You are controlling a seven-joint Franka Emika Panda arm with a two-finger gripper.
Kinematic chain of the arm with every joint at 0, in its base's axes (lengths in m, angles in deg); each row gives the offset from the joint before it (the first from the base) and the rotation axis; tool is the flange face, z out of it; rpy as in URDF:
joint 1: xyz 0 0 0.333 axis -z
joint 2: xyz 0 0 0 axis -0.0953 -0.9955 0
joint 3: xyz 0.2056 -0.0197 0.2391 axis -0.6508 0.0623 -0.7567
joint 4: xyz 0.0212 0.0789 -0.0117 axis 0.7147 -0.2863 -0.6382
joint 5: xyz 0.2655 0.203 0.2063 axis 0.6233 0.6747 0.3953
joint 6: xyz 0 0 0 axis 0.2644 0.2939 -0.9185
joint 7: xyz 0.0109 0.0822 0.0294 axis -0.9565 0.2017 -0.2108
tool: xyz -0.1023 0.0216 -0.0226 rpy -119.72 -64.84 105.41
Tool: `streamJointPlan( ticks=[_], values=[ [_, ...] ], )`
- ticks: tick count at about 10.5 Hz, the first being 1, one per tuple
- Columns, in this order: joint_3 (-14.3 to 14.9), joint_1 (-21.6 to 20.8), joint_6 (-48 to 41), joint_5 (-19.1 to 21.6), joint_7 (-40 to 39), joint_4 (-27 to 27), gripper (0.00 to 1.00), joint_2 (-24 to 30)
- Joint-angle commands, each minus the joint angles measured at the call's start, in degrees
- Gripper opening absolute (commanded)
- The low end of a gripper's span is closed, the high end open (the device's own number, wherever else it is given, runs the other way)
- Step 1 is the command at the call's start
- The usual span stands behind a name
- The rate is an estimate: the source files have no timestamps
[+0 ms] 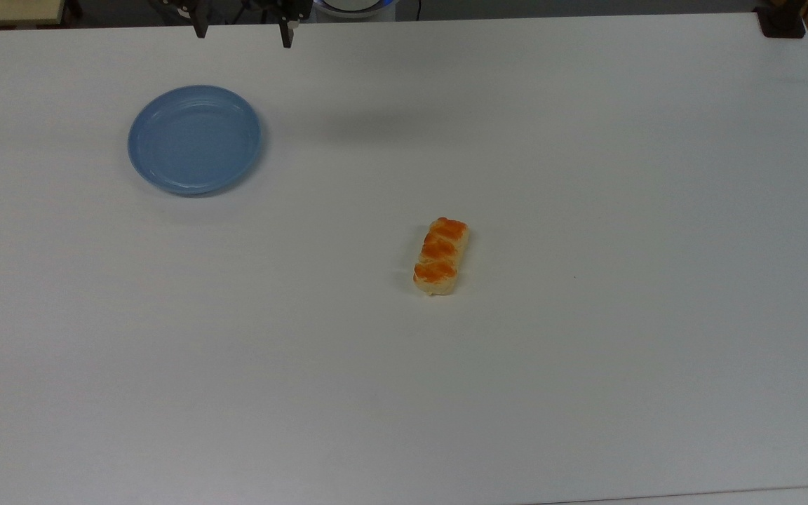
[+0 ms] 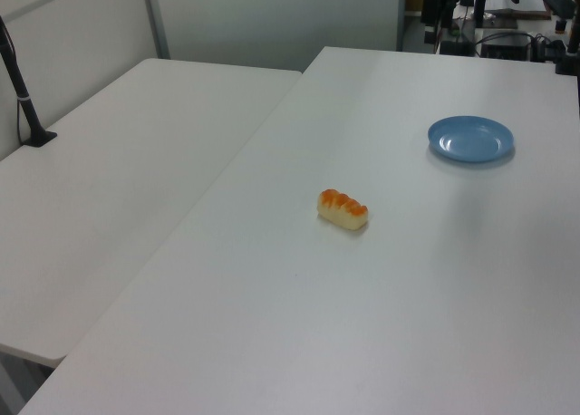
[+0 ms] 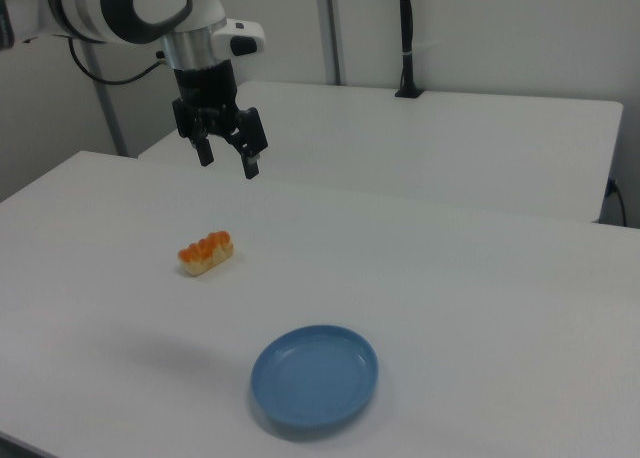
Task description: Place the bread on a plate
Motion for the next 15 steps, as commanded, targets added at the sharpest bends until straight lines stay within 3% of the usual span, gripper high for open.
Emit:
streamJointPlan(
  ticks=[1, 13, 15],
  values=[
    [0.1, -0.8, -1.2, 0.9, -0.7, -0.6, 1.00, 0.7],
    [-0.1, -1.2, -1.1, 0.9, -0.7, -0.6, 1.00, 0.2],
    [-0.1, -3.0, -0.8, 1.0, 0.0, -0.7, 1.00, -1.1]
  ],
)
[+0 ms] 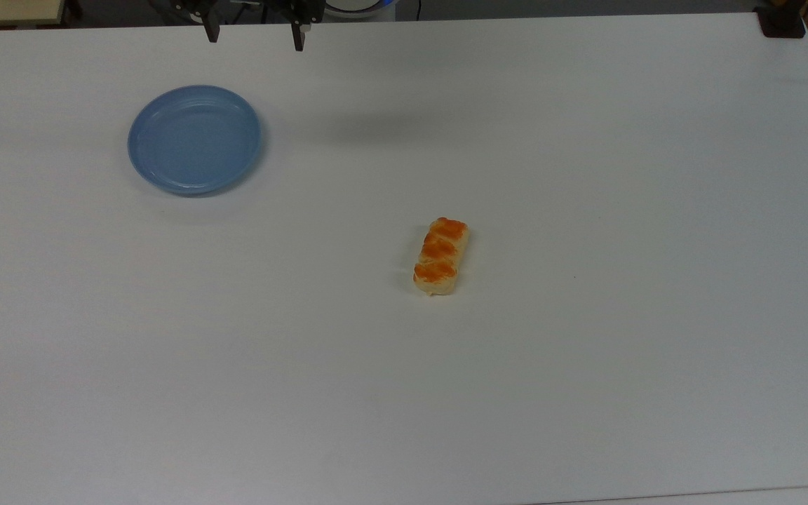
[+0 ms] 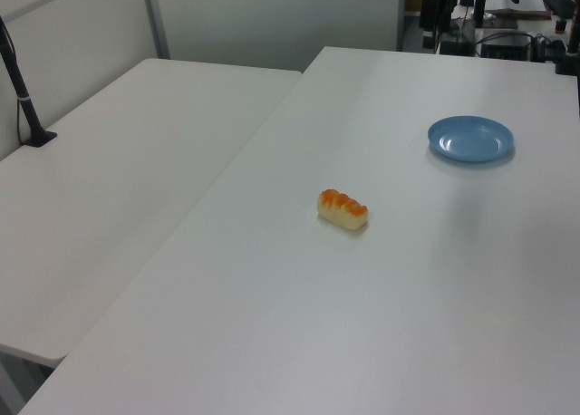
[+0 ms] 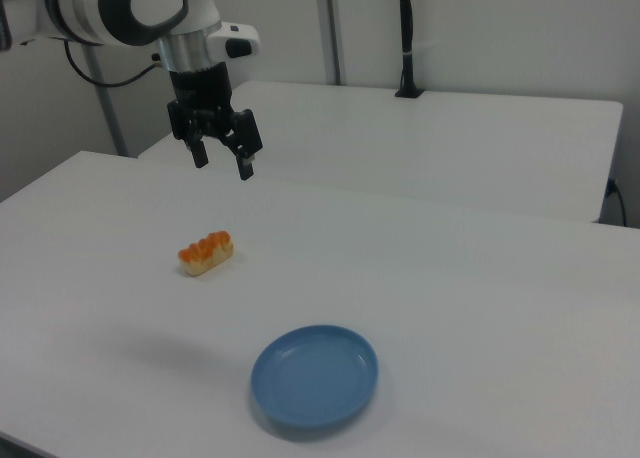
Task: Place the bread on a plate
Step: 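Move the open gripper over the bread roll and lower onto it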
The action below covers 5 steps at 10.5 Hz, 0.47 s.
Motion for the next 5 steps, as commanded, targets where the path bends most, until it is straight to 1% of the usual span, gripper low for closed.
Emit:
streamJointPlan(
  ticks=[1, 2, 3, 5],
  values=[
    [0.4, -3.7, 0.6, 1.0, 0.1, -0.5, 1.00, -1.7],
    [0.4, -4.4, 2.3, 1.3, 0.2, -0.5, 1.00, -3.2],
    [0.5, -6.3, 4.0, 1.8, 0.6, -0.5, 1.00, -4.7],
    [0.4, -8.7, 7.1, 1.9, 8.0, -0.5, 1.00, -7.2]
  ],
)
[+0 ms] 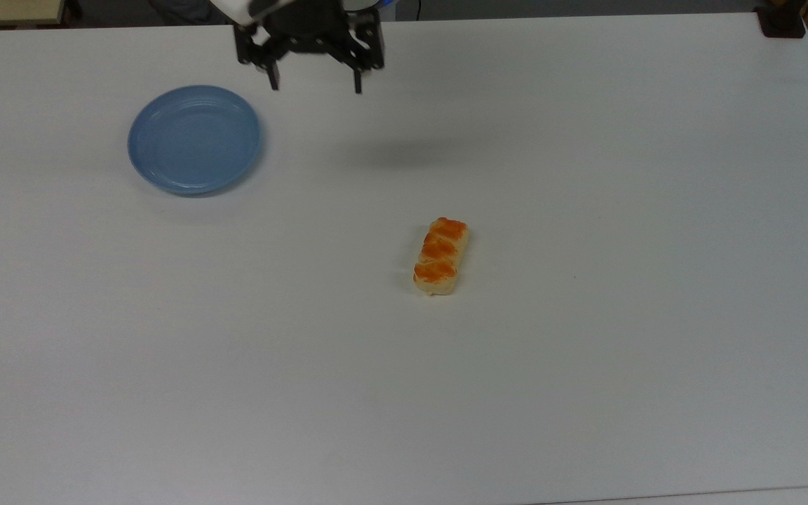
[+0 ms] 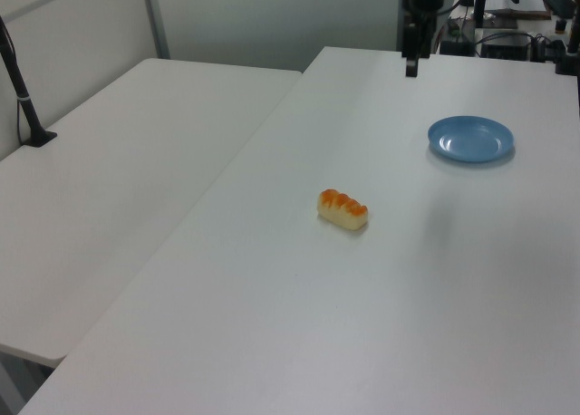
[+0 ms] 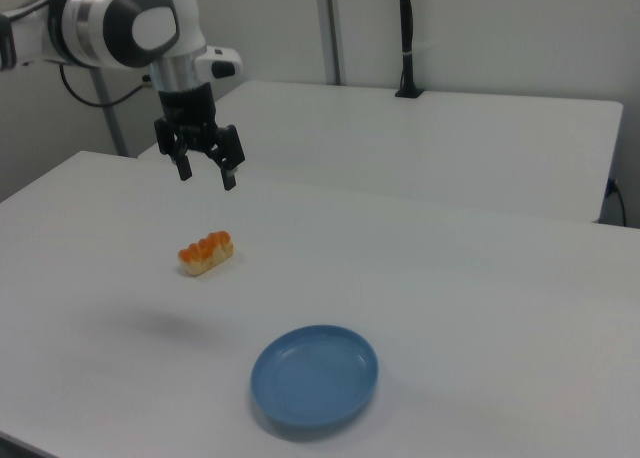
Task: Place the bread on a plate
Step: 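Move the open gripper over the bread roll and lower onto it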
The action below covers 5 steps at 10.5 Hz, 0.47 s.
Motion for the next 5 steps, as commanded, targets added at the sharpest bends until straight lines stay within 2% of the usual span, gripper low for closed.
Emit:
streamJointPlan(
  ticks=[1, 3, 5],
  values=[
    [0.5, -4.2, 6.3, 1.2, 9.5, -0.4, 1.00, -3.2],
    [0.4, -6.1, 11.0, 3.1, 14.9, -0.4, 1.00, -6.6],
    [0.2, -7.4, 14.3, 3.4, 18.0, -0.2, 1.00, -10.7]
  ],
)
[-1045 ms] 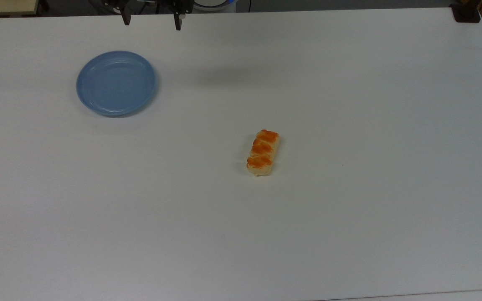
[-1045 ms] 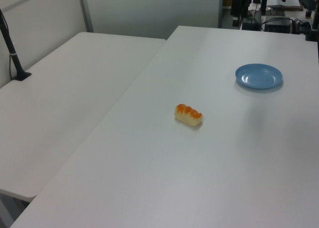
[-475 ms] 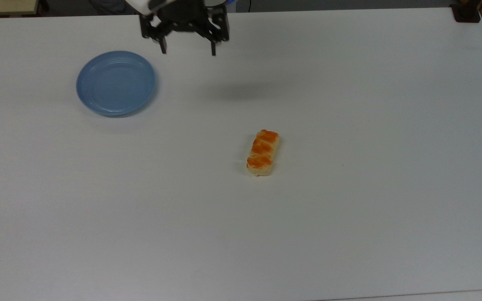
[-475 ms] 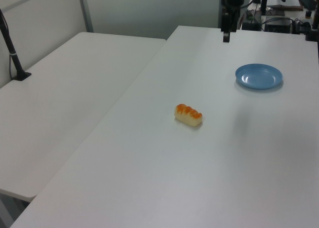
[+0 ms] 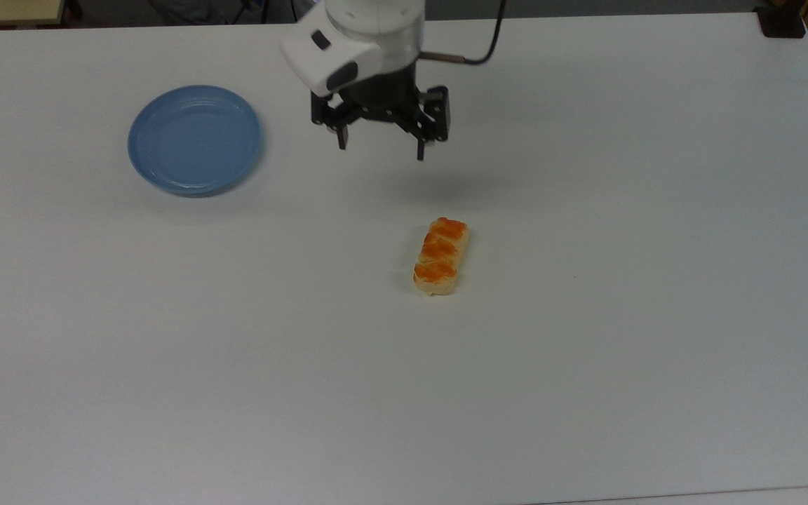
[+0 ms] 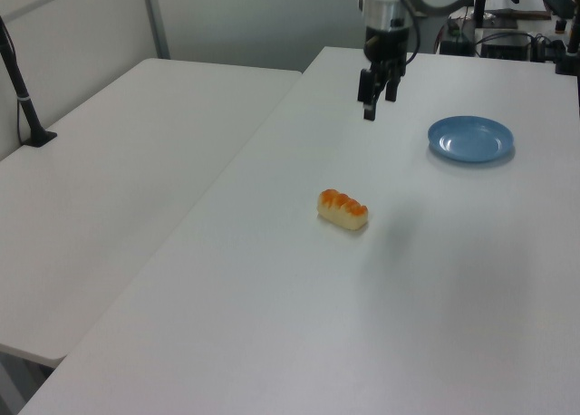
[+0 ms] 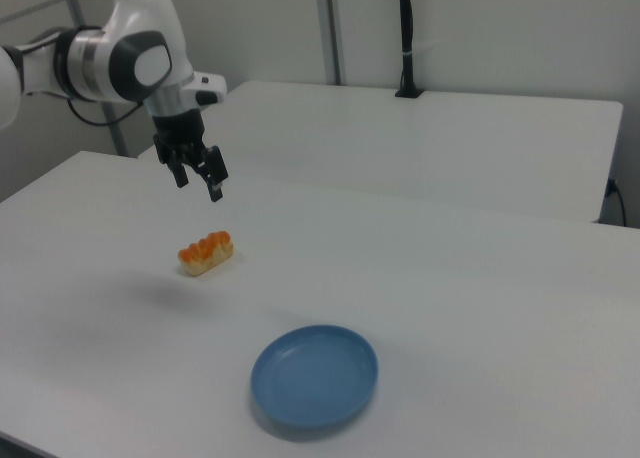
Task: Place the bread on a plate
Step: 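Move the open gripper over the bread roll and lower onto it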
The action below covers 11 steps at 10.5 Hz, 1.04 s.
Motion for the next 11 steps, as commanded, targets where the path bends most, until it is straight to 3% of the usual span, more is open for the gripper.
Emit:
streamJointPlan(
  ticks=[1, 9, 11],
  values=[
    [-0.2, -2.3, 5.7, 1.8, 4.9, 0.0, 1.00, -5.7],
    [-2.1, -4.1, 15.2, 2.1, 9.0, 0.0, 1.00, -16.4],
    [-2.1, -4.0, 16.9, 2.1, 9.7, 0.1, 0.77, -17.2]
  ],
)
